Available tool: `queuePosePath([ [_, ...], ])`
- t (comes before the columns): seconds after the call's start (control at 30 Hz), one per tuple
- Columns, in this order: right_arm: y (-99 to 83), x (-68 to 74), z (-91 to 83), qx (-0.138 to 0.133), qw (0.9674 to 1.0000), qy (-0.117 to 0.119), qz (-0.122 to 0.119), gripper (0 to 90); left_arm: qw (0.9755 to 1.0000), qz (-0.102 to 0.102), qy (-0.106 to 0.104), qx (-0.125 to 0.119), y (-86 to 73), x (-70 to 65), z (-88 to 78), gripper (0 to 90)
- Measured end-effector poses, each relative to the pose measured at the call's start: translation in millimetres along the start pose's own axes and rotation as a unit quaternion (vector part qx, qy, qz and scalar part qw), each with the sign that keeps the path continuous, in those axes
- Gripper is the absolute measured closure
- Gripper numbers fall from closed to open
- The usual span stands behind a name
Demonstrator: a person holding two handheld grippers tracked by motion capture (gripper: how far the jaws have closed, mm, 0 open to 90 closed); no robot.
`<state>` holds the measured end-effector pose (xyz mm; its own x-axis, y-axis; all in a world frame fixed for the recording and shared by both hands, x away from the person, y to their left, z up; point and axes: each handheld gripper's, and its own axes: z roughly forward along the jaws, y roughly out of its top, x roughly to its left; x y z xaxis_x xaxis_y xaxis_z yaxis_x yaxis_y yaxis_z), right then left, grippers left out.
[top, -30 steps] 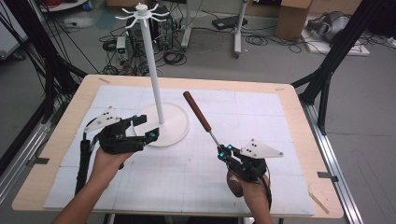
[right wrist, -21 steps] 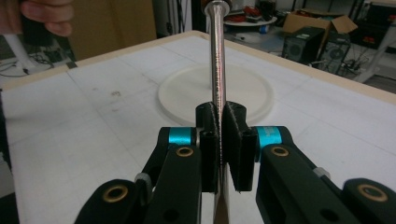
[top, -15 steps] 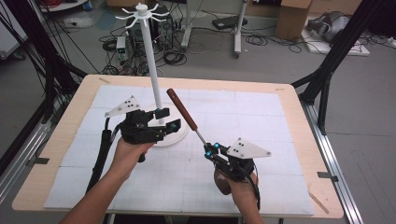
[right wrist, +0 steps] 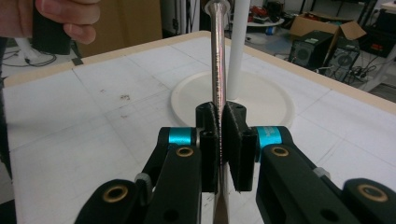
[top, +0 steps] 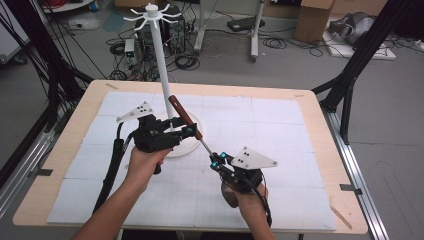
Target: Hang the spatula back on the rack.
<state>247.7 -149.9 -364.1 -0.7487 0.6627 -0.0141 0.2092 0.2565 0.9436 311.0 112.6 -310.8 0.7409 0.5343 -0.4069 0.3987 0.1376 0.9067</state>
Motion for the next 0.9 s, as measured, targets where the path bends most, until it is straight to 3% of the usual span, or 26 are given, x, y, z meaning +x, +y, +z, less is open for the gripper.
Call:
queuePosePath([
  [0.27,4.3,2.8,3.4,0.001,0.9999,-0.015,-0.003,84.6,0.9999,-0.015,0.005,-0.007,1.2,-0.1,7.8,52.9],
  [0.47,4.7,3.7,4.0,0.006,0.9998,-0.018,-0.006,84.5,0.9998,-0.013,0.01,-0.013,0.2,-0.3,10.8,52.4],
  [0.6,4.9,3.4,4.5,0.005,0.9998,-0.019,-0.006,84.5,0.9998,-0.011,0.007,-0.012,1.0,-0.5,9.3,57.5],
  [0.7,5.7,4.1,4.5,0.003,0.9998,-0.021,-0.004,84.5,0.9996,-0.022,0.0,-0.019,2.2,-0.4,8.8,65.2],
  [0.9,6.3,4.9,7.9,0.005,0.9996,-0.025,-0.007,84.5,0.9993,-0.028,-0.005,-0.026,2.1,-3.0,8.0,68.3],
])
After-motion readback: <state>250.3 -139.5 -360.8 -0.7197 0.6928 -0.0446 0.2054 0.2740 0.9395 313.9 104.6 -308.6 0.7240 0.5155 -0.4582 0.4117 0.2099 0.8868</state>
